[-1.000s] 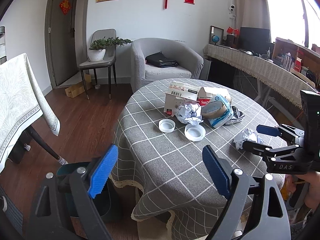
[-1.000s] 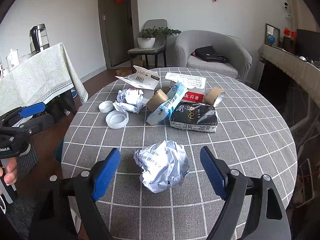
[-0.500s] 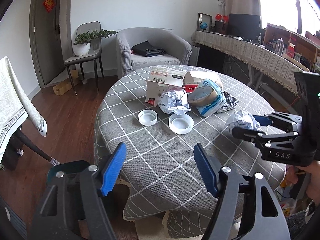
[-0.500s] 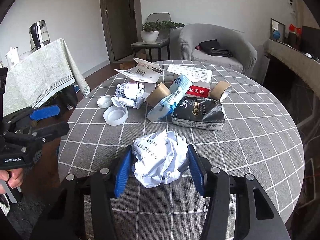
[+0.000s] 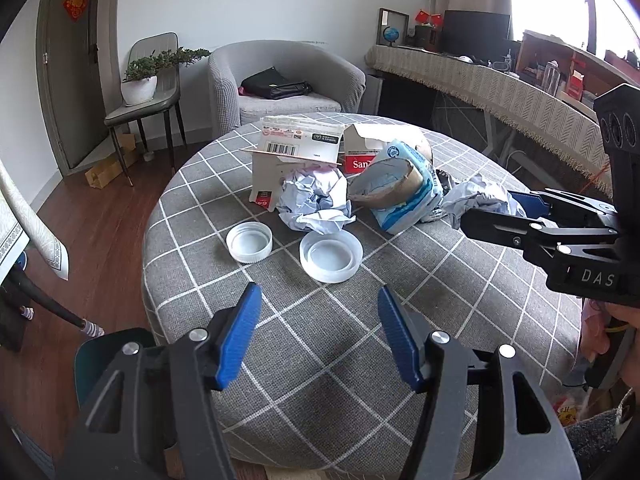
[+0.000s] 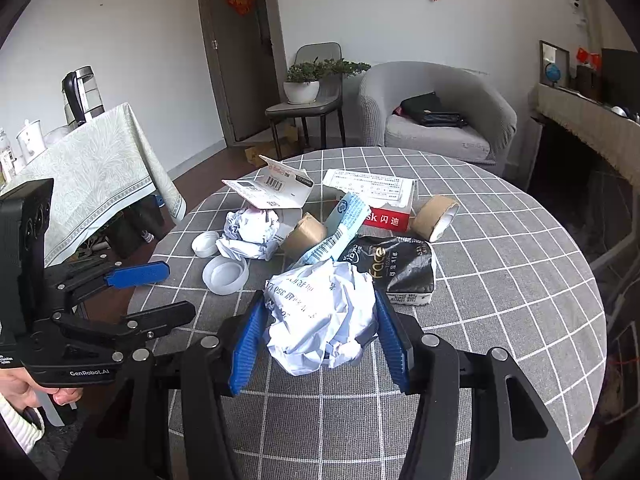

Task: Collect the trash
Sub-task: 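Close the right tool on the crumpled white paper ball while the left tool grasps a white plastic lid, then carry the paper ball in the right tool while the left tool carries the lid over the green bin, then open the left tool to drop the lid while the right tool releases the paper into the bin, then move both open tools back over the table toward the remaining trash, then grasp the small white lid with the left tool while the right tool grasps the brown tape roll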

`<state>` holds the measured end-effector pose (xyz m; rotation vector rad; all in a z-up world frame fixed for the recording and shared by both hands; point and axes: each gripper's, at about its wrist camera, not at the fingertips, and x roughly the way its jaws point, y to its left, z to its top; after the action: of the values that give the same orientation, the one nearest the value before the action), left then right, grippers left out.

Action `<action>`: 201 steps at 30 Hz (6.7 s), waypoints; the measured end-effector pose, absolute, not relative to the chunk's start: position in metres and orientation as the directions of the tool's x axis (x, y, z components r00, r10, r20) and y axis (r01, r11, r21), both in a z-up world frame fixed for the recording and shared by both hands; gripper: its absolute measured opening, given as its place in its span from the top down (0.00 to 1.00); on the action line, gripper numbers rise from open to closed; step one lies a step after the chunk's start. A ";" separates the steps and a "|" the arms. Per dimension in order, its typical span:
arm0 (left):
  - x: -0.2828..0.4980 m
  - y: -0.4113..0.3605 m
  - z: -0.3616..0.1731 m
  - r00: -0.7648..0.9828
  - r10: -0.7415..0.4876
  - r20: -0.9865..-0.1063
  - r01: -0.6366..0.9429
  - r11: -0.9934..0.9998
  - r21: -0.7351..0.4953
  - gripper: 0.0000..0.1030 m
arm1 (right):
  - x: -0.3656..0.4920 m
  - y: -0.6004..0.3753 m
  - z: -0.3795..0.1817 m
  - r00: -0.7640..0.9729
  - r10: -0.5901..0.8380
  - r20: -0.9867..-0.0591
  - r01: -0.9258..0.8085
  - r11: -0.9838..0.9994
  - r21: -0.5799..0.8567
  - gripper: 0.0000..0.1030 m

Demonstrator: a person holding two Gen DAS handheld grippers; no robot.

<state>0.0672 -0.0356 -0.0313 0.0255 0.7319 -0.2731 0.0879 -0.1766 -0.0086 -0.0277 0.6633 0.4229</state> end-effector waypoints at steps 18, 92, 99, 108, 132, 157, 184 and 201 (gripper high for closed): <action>0.102 -0.049 -0.039 0.703 -0.215 -0.678 0.238 0.969 -0.062 0.53 | 0.100 -0.184 0.010 0.738 0.392 -0.549 -0.381 0.914 0.141 0.47; 0.017 0.293 -0.140 0.481 0.039 -0.876 -0.203 0.977 -0.068 0.49 | 0.130 0.186 -0.054 0.390 0.636 -0.666 -0.728 0.656 0.200 0.47; 0.010 0.309 -0.117 0.549 0.022 -0.836 -0.237 0.963 -0.131 0.43 | 0.137 0.201 -0.084 0.360 0.589 -0.723 -0.717 0.671 0.190 0.47; -0.002 0.312 -0.078 0.644 0.020 -0.764 -0.224 0.961 -0.164 0.42 | 0.149 0.221 -0.130 0.316 0.507 -0.802 -0.684 0.707 0.177 0.47; -0.014 0.292 -0.002 0.761 0.015 -0.648 -0.164 0.972 -0.171 0.67 | 0.135 0.231 -0.193 0.238 0.349 -0.906 -0.692 0.716 0.094 0.28; -0.001 0.231 0.064 0.866 -0.035 -0.498 -0.069 0.980 -0.189 0.43 | 0.111 0.127 -0.033 0.452 0.530 -0.718 -0.717 0.694 0.061 0.40; 0.054 0.107 0.034 0.798 -0.174 -0.577 0.124 0.984 -0.125 0.31 | 0.117 -0.055 0.021 0.652 0.428 -0.626 -0.547 0.837 0.002 0.40; 0.096 0.018 -0.010 0.710 -0.223 -0.668 0.238 0.969 -0.070 0.35 | 0.117 -0.120 0.014 0.675 0.365 -0.641 -0.517 0.854 -0.057 0.40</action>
<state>0.0959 0.0180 -0.0099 0.0219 0.7376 -0.2559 0.1166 -0.1203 0.0139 -0.2428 0.6638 0.5016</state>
